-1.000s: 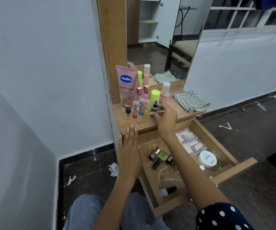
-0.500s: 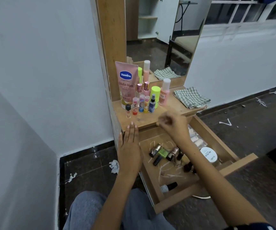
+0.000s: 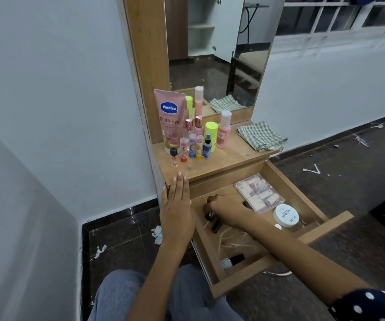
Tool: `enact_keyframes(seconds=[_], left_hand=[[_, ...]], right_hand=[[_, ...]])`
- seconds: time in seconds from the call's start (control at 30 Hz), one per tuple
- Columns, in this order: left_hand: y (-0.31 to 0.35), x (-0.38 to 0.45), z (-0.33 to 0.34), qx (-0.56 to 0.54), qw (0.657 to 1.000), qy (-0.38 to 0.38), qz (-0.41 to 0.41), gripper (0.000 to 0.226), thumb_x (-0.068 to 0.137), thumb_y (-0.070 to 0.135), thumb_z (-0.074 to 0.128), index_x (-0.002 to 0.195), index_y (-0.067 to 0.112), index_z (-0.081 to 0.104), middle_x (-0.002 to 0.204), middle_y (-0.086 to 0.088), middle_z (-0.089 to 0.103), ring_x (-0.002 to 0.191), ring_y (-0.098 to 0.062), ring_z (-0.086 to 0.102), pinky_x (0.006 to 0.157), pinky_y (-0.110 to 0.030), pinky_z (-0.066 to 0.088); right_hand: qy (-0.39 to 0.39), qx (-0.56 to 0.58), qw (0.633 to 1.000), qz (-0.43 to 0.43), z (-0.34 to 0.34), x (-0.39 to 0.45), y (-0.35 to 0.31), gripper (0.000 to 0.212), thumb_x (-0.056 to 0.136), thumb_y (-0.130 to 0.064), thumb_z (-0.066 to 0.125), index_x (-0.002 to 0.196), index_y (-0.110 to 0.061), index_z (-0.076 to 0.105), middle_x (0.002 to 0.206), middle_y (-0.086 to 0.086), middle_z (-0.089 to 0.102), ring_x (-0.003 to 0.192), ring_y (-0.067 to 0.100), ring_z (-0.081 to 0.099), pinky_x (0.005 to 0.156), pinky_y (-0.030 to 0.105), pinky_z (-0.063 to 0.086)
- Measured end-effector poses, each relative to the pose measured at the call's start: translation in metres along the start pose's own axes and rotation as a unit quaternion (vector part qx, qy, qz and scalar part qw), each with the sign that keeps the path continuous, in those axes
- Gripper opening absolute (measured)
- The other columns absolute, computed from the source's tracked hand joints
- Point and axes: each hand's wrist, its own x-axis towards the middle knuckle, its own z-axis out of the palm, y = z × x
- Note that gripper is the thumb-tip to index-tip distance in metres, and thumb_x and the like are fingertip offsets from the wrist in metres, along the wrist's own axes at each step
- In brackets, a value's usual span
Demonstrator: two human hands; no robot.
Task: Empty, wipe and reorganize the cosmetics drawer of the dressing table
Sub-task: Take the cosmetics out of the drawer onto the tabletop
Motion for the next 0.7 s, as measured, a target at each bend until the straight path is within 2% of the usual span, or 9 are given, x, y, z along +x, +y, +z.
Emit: enact_keyframes(seconds=[0.1,0.17,0.2,0.3,0.4,0.5,0.57,0.7], left_hand=[[-0.001,0.000,0.001,-0.002,1.000,0.005,0.002,0.060,0.102,0.020,0.028,0.152,0.015,-0.004,0.159,-0.001,-0.011,0.147,-0.014,-0.010,0.117,-0.034,-0.009],[-0.002,0.000,0.001,-0.012,1.000,0.007,0.006,0.060,0.102,0.019,0.031,0.153,0.014,0.000,0.160,-0.001,-0.008,0.147,-0.015,-0.008,0.116,-0.034,-0.010],[-0.002,0.000,0.000,-0.015,1.000,0.008,0.008,0.059,0.102,0.019,0.031,0.153,0.014,0.001,0.160,-0.001,-0.007,0.147,-0.015,-0.007,0.116,-0.034,-0.010],[-0.003,0.001,-0.002,-0.021,1.000,0.010,0.017,0.057,0.102,0.022,0.032,0.153,0.015,0.006,0.160,-0.001,-0.001,0.148,-0.015,-0.003,0.117,-0.034,-0.009],[-0.005,0.005,-0.010,-0.087,0.996,0.020,0.021,0.052,0.102,0.025,0.037,0.151,0.014,0.024,0.158,-0.002,0.018,0.147,-0.015,0.012,0.117,-0.033,-0.006],[-0.008,0.009,-0.023,-0.191,0.980,0.060,0.006,0.044,0.098,0.021,0.049,0.141,0.013,0.045,0.145,-0.004,0.045,0.137,-0.016,0.038,0.117,-0.033,0.001],[-0.010,0.011,-0.029,-0.228,0.969,0.094,-0.003,0.040,0.096,0.019,0.054,0.135,0.013,0.052,0.139,-0.003,0.053,0.131,-0.015,0.046,0.116,-0.034,0.008],[-0.015,0.016,-0.032,-0.257,0.953,0.156,-0.038,0.039,0.090,0.019,0.065,0.128,0.013,0.059,0.127,-0.001,0.062,0.115,-0.012,0.056,0.109,-0.036,0.026]], right_hand=[[0.027,0.055,0.998,0.012,0.006,0.001,0.004,0.029,0.089,-0.013,0.058,0.118,-0.016,0.057,0.120,0.009,0.053,0.102,0.028,0.058,0.067,0.033,0.042],[0.075,0.213,0.974,0.037,0.005,-0.001,0.010,0.027,0.088,-0.016,0.061,0.114,-0.014,0.058,0.116,0.007,0.058,0.102,0.025,0.059,0.081,0.033,0.048],[0.106,0.314,0.942,0.053,0.003,-0.004,0.012,0.025,0.088,-0.015,0.063,0.112,-0.011,0.059,0.111,0.007,0.061,0.101,0.023,0.061,0.084,0.032,0.049],[0.193,0.558,0.805,0.063,-0.010,-0.014,0.012,0.016,0.089,-0.009,0.065,0.104,-0.011,0.061,0.095,0.003,0.065,0.086,0.014,0.065,0.079,0.031,0.054],[0.241,0.685,0.686,0.036,-0.026,-0.017,0.004,0.018,0.089,-0.005,0.062,0.106,-0.009,0.061,0.095,0.006,0.068,0.084,0.012,0.069,0.076,0.031,0.059],[0.259,0.742,0.618,0.005,-0.045,-0.011,-0.005,0.018,0.092,-0.003,0.056,0.109,-0.009,0.059,0.098,0.005,0.070,0.086,0.013,0.070,0.073,0.026,0.059],[0.276,0.736,0.618,0.000,-0.056,-0.002,-0.010,0.020,0.092,-0.002,0.056,0.111,-0.009,0.058,0.100,0.004,0.068,0.087,0.011,0.069,0.072,0.022,0.057],[0.341,0.659,0.669,0.039,-0.070,0.023,-0.026,0.025,0.085,-0.003,0.067,0.110,-0.005,0.060,0.102,0.002,0.067,0.093,0.008,0.066,0.077,0.016,0.054]])
